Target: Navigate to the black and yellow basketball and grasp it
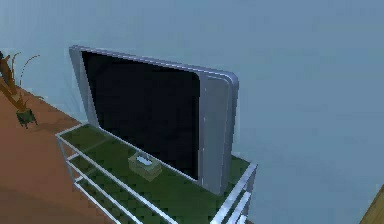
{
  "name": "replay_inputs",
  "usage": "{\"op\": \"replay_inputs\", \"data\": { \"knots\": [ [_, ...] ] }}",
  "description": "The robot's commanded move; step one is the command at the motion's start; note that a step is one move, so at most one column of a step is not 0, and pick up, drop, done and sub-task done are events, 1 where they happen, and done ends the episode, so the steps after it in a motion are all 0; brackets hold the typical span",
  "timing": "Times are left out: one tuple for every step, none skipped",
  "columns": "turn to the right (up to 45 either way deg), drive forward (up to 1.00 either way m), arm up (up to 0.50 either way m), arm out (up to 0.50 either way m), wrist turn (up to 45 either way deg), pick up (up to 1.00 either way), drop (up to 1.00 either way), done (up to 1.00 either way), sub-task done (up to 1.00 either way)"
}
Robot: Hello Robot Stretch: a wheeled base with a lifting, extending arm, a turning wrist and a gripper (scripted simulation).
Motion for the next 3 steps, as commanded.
{"op": "replay_inputs", "data": {
  "knots": [
    [0.0,0.00,0.00,0.00,18.0,0.00,0.00,0.00,0.00],
    [0.0,0.00,0.00,0.00,0.0,1.00,0.00,0.00,0.00],
    [0.0,0.00,0.00,0.00,0.0,0.00,0.00,1.00,0.00]
  ]
}}
